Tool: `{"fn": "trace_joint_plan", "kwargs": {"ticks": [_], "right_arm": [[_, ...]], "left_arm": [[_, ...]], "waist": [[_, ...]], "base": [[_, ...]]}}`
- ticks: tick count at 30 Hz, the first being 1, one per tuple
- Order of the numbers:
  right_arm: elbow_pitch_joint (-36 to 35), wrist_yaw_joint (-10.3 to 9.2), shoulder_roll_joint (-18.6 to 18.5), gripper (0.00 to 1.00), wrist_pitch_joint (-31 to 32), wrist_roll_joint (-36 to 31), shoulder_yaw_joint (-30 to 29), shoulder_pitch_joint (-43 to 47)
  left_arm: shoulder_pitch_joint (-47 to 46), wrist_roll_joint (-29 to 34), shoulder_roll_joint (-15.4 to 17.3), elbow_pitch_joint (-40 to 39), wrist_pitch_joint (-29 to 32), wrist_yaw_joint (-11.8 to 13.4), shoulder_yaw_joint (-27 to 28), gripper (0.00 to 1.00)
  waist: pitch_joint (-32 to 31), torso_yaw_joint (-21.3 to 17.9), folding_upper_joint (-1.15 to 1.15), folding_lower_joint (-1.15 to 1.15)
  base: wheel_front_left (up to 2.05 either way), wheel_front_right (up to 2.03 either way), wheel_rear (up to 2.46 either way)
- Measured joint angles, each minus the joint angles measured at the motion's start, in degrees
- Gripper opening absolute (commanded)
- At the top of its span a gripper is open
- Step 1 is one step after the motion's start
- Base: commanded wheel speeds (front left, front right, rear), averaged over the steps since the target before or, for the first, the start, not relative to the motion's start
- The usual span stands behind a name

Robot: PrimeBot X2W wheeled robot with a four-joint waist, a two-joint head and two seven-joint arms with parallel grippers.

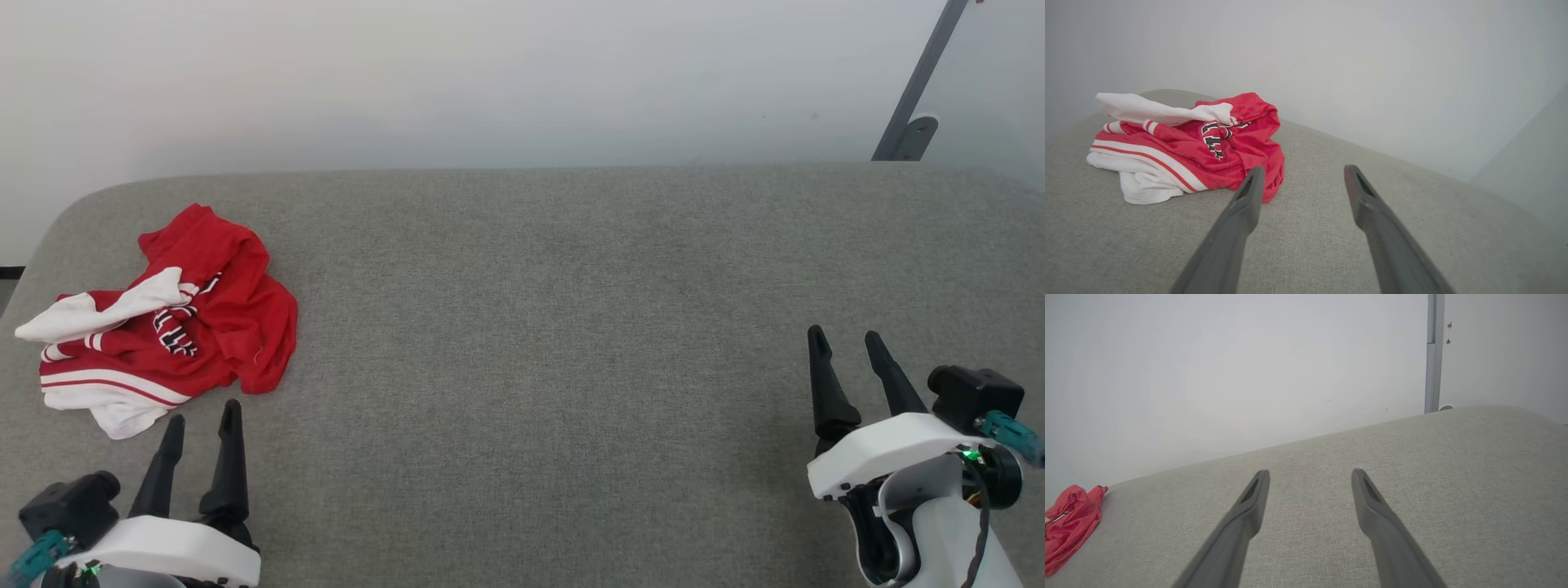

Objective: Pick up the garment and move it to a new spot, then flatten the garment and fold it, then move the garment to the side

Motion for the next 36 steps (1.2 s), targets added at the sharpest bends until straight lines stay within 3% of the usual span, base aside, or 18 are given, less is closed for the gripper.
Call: {"fn": "trace_joint_plan", "kwargs": {"ticks": [24,36], "right_arm": [[2.67,0.05,0.90,1.00,-3.54,-8.93,-1.62,0.02],[1.86,0.05,0.93,1.00,-5.05,-9.69,-3.64,0.76]], "left_arm": [[-0.16,4.54,3.38,3.74,-3.28,-0.01,-3.63,1.00],[-1.19,6.32,3.63,4.27,-4.54,-0.01,-3.11,1.00]], "waist": [[-0.11,0.76,0.00,0.00],[0.19,4.21,0.00,0.00]], "base": [[0.00,0.00,0.00],[0.00,0.00,0.00]]}}
